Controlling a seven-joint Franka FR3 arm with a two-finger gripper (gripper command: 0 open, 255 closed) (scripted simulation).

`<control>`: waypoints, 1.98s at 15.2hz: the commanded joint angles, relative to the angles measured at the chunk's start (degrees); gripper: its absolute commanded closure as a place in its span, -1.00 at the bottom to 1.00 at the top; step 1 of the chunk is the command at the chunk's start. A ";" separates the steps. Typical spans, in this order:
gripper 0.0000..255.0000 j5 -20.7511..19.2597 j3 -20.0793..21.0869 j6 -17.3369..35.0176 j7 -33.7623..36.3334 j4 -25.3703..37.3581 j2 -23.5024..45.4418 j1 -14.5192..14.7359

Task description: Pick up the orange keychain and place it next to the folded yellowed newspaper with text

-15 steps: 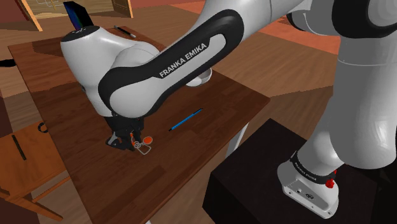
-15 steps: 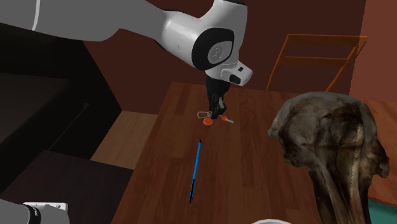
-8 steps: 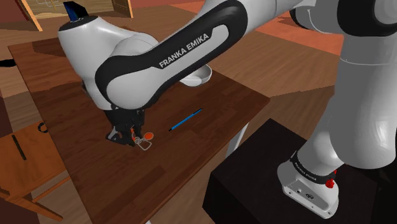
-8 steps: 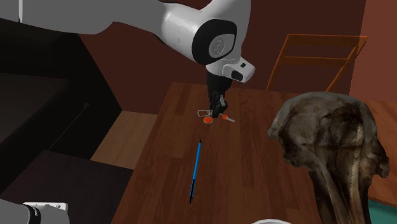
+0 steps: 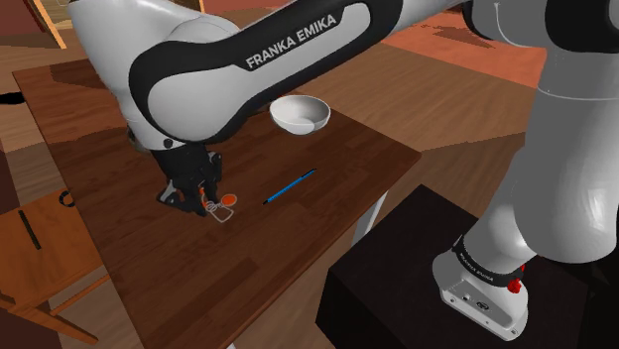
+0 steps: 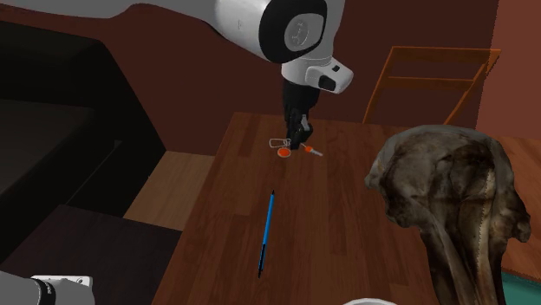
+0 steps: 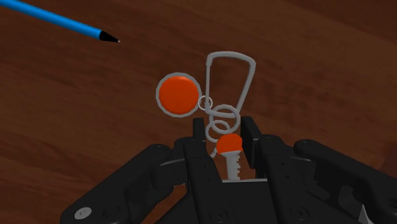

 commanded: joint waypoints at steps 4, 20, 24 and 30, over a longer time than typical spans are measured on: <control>1.00 0.76 0.34 -3.57 -0.47 2.50 -1.21 -0.05; 1.00 1.98 -4.85 -4.78 -16.98 3.06 -3.10 -11.04; 1.00 1.62 -6.59 -5.30 -21.60 5.25 -1.67 -13.84; 1.00 0.78 -9.07 -6.87 -28.18 10.91 2.09 -17.59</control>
